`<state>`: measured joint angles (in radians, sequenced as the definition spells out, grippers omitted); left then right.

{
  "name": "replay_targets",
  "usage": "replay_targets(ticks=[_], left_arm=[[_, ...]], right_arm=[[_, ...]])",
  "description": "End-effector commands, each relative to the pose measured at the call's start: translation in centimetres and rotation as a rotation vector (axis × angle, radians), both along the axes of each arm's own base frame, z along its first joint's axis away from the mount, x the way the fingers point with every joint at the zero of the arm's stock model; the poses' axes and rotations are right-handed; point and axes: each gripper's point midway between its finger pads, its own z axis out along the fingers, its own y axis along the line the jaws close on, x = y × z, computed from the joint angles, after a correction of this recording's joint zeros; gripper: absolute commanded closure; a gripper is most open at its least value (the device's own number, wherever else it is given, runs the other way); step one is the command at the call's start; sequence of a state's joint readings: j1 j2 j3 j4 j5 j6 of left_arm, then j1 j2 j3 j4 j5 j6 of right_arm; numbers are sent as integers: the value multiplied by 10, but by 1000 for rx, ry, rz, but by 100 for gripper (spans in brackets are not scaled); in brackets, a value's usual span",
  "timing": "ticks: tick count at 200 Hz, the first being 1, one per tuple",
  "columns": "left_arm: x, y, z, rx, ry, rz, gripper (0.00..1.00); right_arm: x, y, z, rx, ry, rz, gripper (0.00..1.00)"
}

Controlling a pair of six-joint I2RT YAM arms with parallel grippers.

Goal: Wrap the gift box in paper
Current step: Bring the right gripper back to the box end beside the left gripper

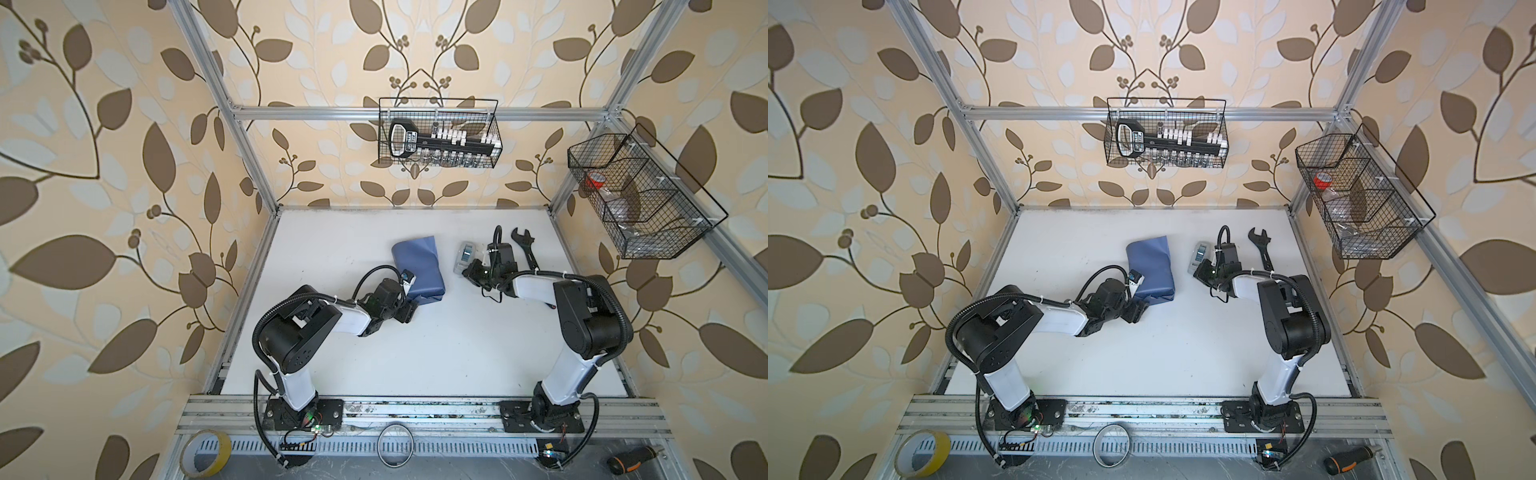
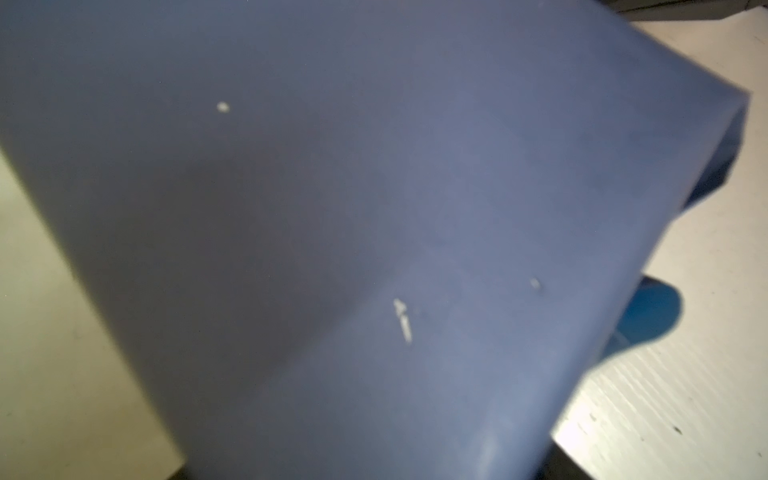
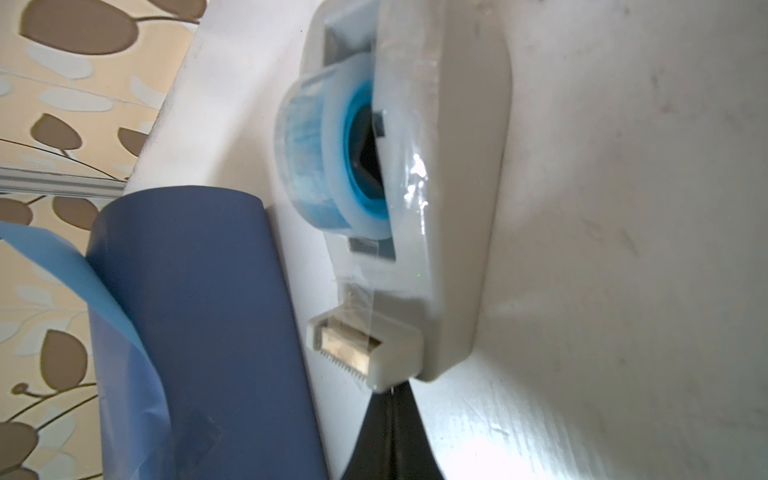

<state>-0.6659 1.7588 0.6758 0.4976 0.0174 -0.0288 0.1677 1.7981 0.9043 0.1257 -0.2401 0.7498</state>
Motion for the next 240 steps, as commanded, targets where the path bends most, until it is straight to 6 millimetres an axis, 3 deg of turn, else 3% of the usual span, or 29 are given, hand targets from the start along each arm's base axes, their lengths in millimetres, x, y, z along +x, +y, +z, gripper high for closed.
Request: replay_targets(ticks=[1,75,99,116,146,188,221,240], left_arm=[[14,-4,23,-49,-47,20,26],[15,-4,23,-57,-46,24,27],[15,-4,23,-62,-41,24,27],[14,-4,23,-61,-41,24,27],[15,-4,23,-64,-40,24,27],[14,-3,24,-62,-40,24,27],[14,-3,24,-60,-40,26,26],[14,-3,24,-63,-38,24,27]], right_arm=[[-9,-41,-21,-173,92,-112,100],[-17,-43,-21,-210,123,-62,100],[-20,-36,-2,-207,54,-3,100],[-29,-27,25,-197,-40,56,100],[-65,11,64,-130,-185,253,100],[-122,88,89,-25,-369,579,100],[-129,128,89,-32,-462,707,100],[-125,140,78,-74,-482,748,100]])
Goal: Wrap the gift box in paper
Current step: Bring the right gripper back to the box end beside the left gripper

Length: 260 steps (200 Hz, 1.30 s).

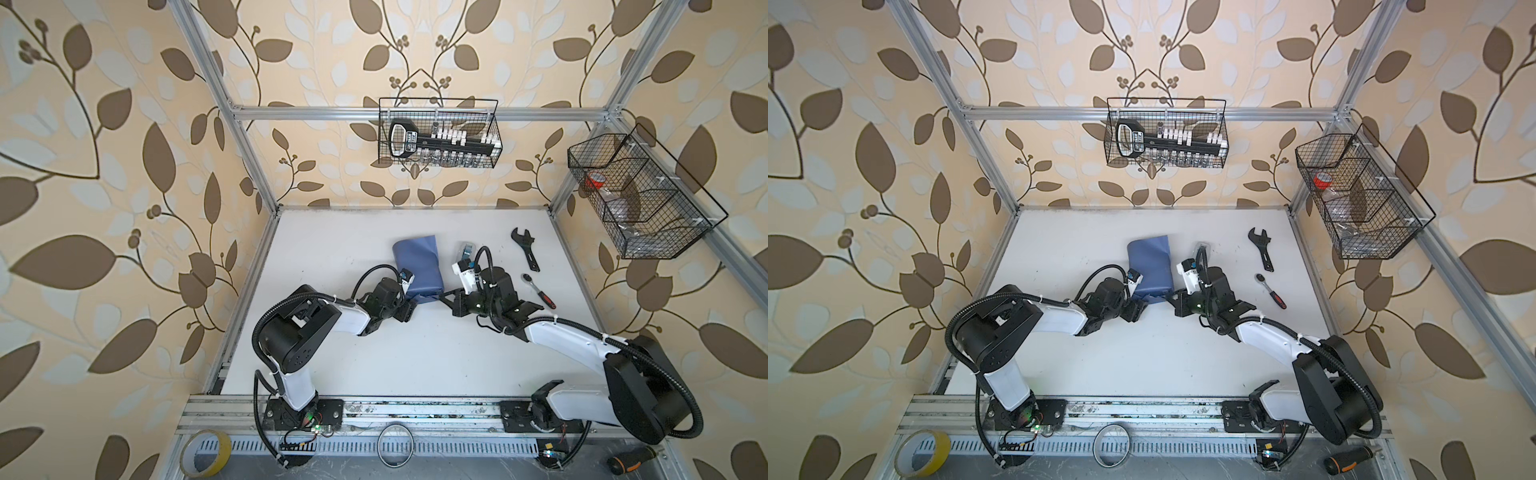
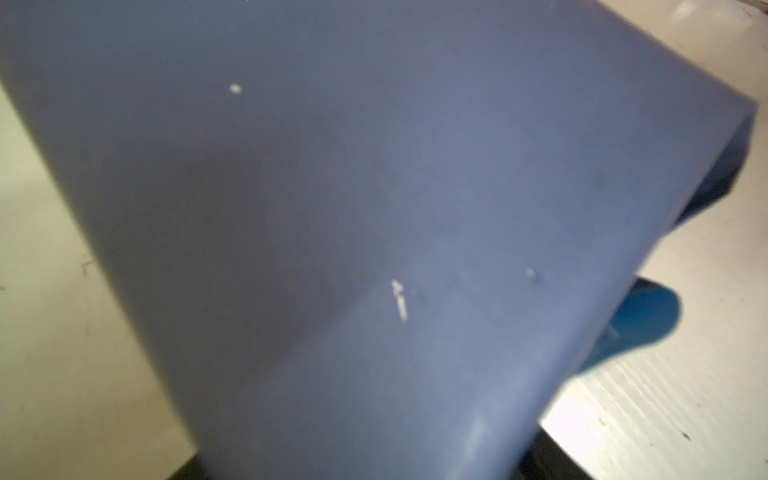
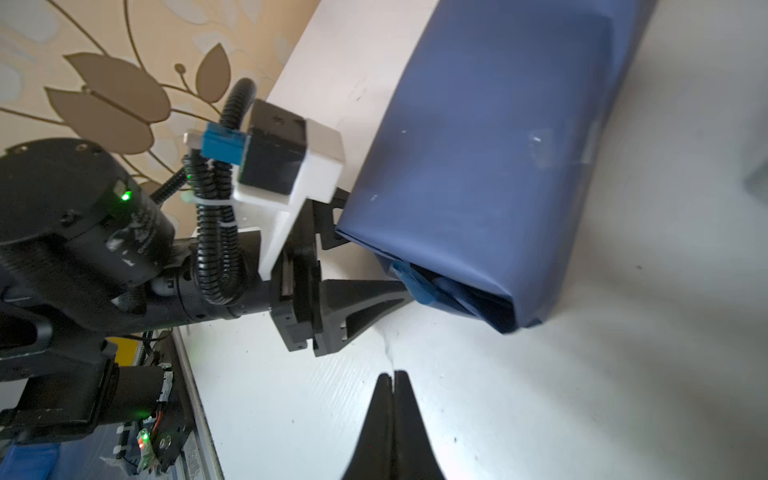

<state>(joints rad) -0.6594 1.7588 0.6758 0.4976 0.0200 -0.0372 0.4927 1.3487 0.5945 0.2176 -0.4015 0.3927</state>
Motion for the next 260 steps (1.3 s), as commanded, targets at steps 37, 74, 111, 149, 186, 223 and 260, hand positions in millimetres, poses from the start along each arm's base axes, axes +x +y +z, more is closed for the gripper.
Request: replay_targets(ticks=[37,74,111,149,186,223,260], left_arm=[[12,-6,25,-62,-43,15,28],[11,-8,25,-75,-36,7,32],[9,-10,26,-92,-29,0,34],[9,-12,24,-99,-19,-3,35],[10,-11,24,-96,-21,0,35],[10,-11,23,-95,-19,1,35],[9,-10,23,-95,-18,3,35]], right_arm=[[12,32,-18,-74,-156,113,100],[17,32,-30,-95,-171,94,100],[23,27,-32,-116,-203,62,100],[28,29,-35,-130,-228,64,100],[29,33,-33,-113,-259,76,100],[31,33,-33,-117,-270,70,100],[33,31,-36,-136,-280,58,100]])
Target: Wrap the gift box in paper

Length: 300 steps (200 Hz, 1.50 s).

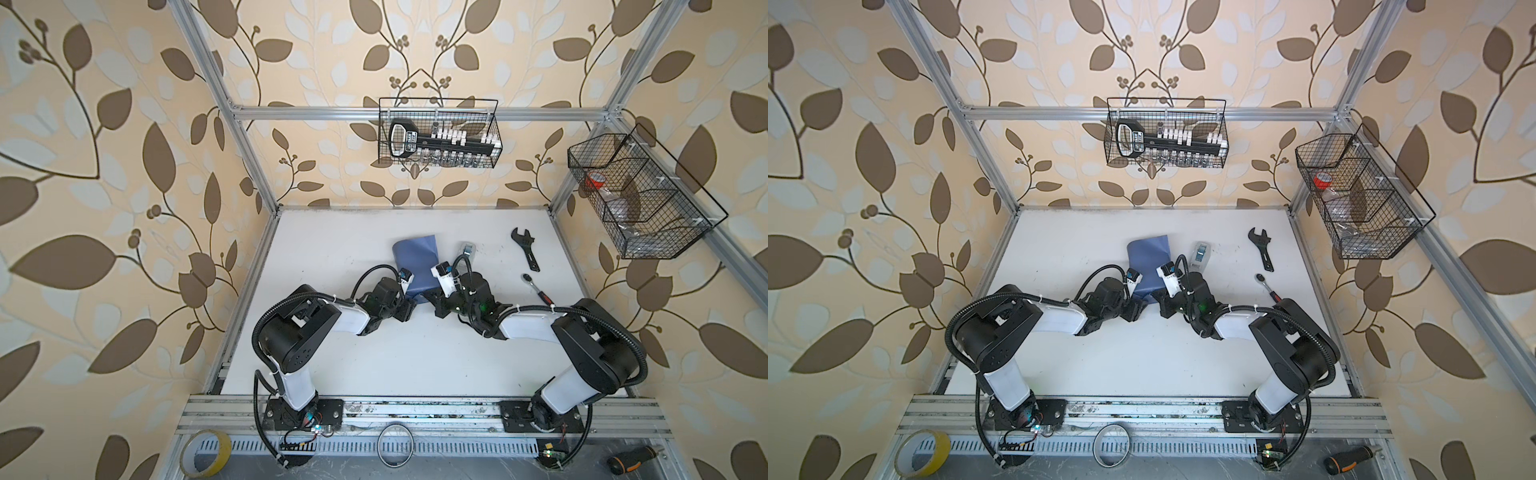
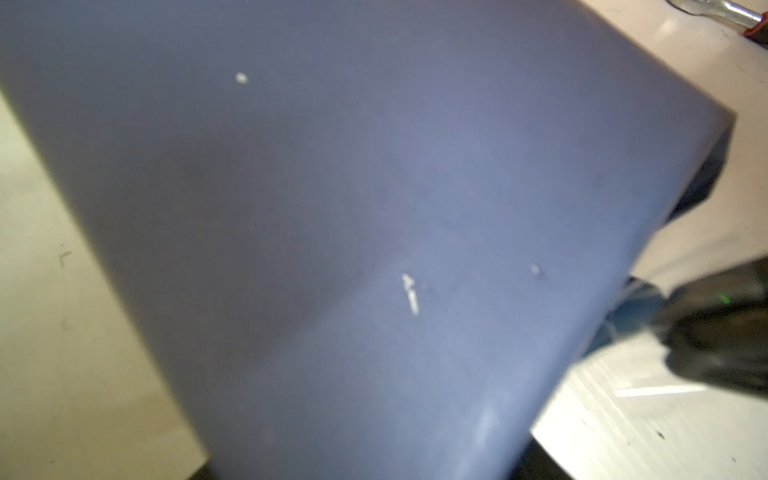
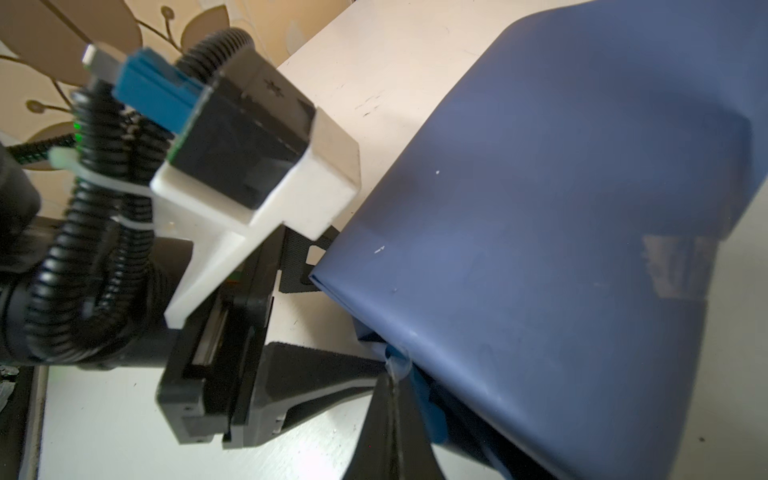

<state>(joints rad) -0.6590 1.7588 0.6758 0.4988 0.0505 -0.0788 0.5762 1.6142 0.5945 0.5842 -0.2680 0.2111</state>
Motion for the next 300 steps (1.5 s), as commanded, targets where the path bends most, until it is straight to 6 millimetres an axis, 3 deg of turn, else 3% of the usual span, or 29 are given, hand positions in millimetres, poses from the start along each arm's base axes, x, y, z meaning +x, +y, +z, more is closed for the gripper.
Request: replay_targets(ticks=[1,139,234,300], left_arm=[[12,-6,22,-54,-49,1,35],[12,-7,22,-56,-45,0,34],[11,-6,22,-56,-45,0,34],[11,-7,24,-59,-49,0,33]], right_arm=[[2,-1,-6,-30,-33,-3,100],[14,-4,-10,-37,-22,-67,99],[15,-5,5,19,-10,-107,89],[14,-9,12,40,3,-137,89]])
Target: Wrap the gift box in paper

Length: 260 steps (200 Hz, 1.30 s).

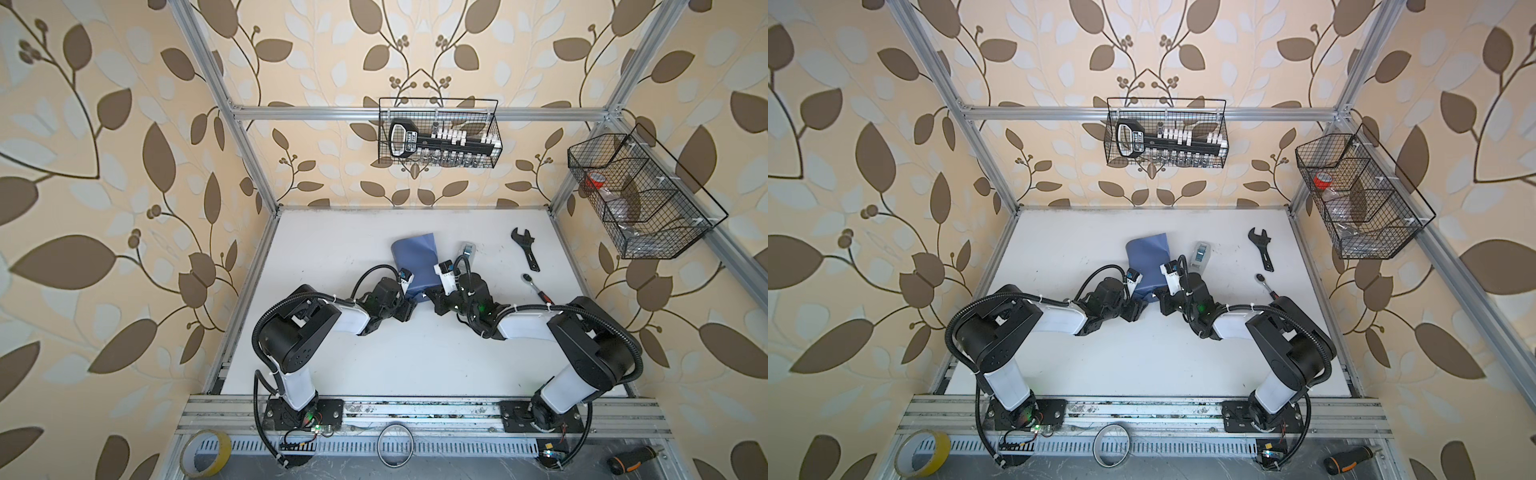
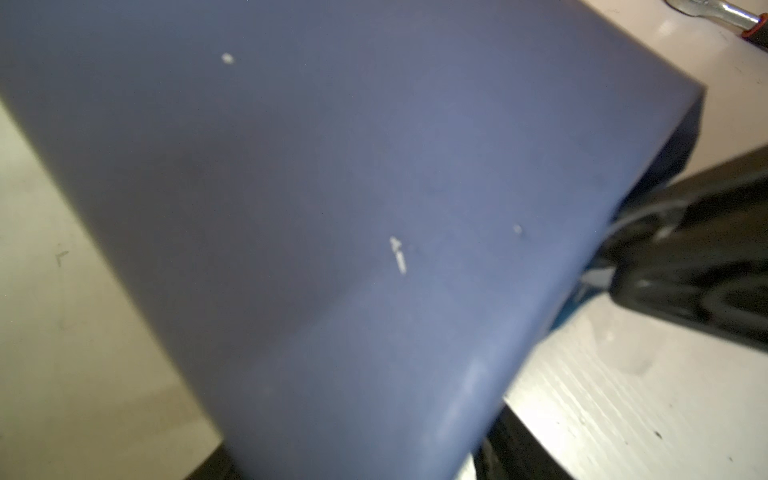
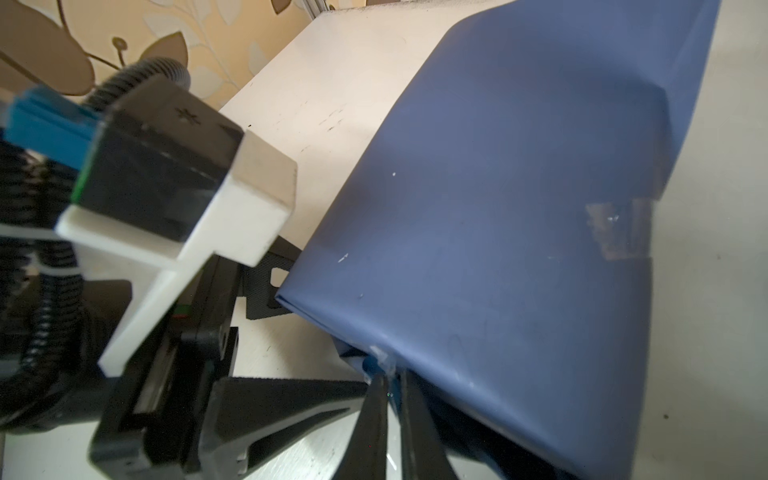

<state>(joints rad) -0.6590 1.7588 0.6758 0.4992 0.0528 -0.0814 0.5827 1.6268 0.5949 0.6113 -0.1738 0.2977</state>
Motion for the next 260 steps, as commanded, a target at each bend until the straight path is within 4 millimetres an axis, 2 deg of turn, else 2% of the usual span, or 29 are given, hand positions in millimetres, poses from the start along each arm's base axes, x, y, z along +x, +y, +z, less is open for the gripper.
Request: replay_targets(ticks=[1,55,76,94,128,137,174,235,260], left_arm=[[12,-6,24,-56,-52,-1,34],[13,-6,25,-57,-54,3,34],[13,-6,25,-56,-54,1,34],[13,-6,26,-57,-54,2,34],[13,-7,26,-58,-55,1,34],[13,-7,26,-57,-55,1,33],[12,-6,26,-55,-54,2,34],[13,-6,27,-54,-58,2,34],[13,-6,27,-53,-58,3,34]], right_arm=[[2,-1,13,15,-17,-21,89],[-3,-13,16,-4,-19,-54,87],[-12,-20,20,-6,-22,-65,83],[-22,-19,21,5,-18,-47,82],[-34,3,18,5,-14,32,97],[-33,8,17,3,-11,41,100],[-19,13,9,-27,-5,23,100],[9,1,6,-41,3,-50,100],[13,-5,7,-38,6,-63,100]])
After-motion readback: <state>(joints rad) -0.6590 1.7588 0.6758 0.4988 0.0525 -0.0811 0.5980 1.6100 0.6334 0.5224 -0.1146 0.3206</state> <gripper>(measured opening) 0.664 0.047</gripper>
